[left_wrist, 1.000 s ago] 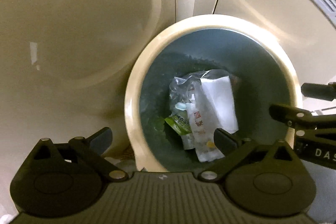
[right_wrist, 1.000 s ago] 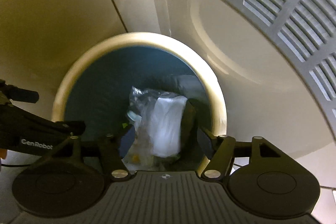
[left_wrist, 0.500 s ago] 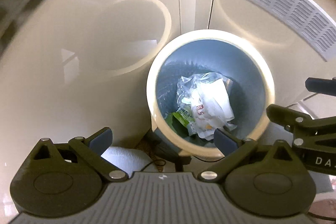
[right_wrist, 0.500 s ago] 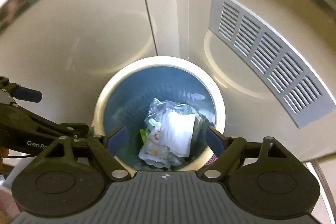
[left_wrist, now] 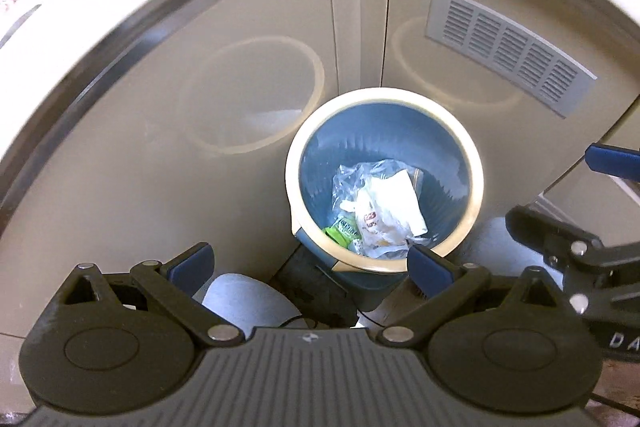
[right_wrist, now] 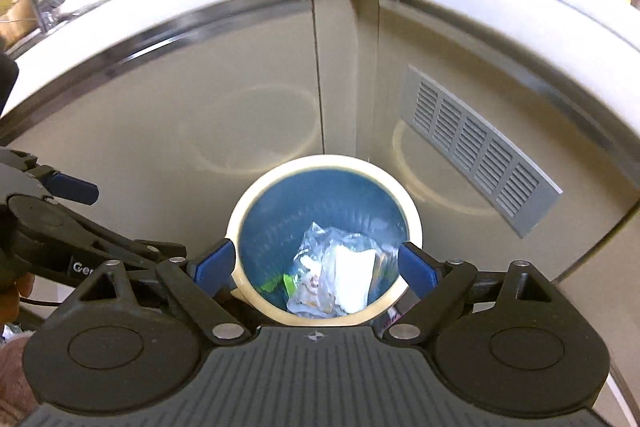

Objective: Collect trash
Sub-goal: 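Raise both open tools from the bin back toward the counter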

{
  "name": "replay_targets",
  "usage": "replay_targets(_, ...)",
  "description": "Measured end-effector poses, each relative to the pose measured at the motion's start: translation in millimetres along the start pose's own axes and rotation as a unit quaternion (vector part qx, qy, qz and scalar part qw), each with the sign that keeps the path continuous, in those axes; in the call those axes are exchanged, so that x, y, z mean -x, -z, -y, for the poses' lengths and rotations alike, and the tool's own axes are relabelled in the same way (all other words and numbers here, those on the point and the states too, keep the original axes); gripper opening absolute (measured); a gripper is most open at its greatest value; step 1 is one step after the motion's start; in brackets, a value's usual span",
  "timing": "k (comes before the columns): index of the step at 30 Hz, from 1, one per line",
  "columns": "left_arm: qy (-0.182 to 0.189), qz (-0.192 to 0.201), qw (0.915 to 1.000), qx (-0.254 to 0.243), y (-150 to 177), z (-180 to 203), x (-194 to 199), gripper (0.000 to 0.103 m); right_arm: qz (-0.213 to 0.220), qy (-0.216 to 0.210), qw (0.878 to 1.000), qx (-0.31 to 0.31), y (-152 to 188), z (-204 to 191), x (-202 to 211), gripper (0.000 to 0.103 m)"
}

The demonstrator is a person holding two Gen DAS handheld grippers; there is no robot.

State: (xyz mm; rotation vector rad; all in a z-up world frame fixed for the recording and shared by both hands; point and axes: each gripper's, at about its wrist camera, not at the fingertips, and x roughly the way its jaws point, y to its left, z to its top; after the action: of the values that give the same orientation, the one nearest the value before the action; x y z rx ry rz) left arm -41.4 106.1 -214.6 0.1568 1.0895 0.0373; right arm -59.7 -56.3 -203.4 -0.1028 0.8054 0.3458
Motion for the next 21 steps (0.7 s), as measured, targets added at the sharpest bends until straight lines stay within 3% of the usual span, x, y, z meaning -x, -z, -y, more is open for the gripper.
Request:
replay_targets(12,-0.012,0.070,0.9974,-0.013,13.2,6.1,49.2,0.103,0.064,0.011,0.998,0.023,11.4,-9.7,51.7,0.094)
replay_targets(21,-0.018,0.100,0.9946,-0.020,14.5,9.2,69.3,0.103,0.091,0.018,0.995,0.035,12.4,-10.0,68.9,0.099)
